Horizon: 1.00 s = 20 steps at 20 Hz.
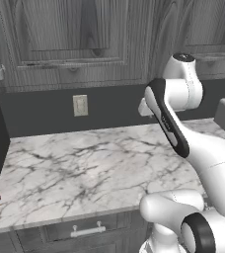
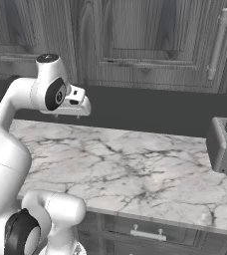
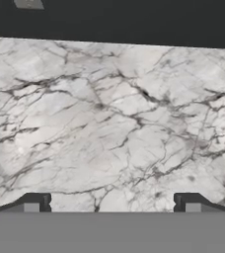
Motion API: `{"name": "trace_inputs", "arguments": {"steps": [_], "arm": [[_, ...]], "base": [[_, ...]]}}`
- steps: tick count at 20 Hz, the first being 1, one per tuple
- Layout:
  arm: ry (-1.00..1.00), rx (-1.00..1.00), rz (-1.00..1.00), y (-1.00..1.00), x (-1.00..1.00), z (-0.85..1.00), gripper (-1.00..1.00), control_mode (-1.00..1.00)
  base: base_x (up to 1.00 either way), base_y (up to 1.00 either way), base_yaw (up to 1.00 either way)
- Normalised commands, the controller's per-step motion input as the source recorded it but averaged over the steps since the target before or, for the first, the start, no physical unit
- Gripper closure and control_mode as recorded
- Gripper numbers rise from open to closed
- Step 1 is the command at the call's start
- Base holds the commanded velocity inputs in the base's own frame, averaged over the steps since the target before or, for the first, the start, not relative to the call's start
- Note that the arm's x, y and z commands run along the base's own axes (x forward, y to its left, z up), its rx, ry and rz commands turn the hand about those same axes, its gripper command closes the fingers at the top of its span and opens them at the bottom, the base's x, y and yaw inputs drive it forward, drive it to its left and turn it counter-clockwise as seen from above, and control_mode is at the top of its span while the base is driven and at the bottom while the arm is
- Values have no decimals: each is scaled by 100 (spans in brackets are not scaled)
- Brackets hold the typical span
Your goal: Four empty soda cans are scattered around the kitchen. Gather all the cans and cluster them next to the stove for recycling.
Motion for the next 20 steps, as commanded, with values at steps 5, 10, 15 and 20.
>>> {"name": "trace_inputs", "arguments": {"steps": [5,10,15,20], "arm": [[0,0,0,0,-9,0,-100,-100],[-1,0,0,0,-5,0,-100,-100],[-1,0,0,0,-1,0,-100,100],[0,0,0,0,0,0,-100,100]], "base": [[0,0,0],[0,0,0],[-6,0,0],[-40,-2,-1]]}}
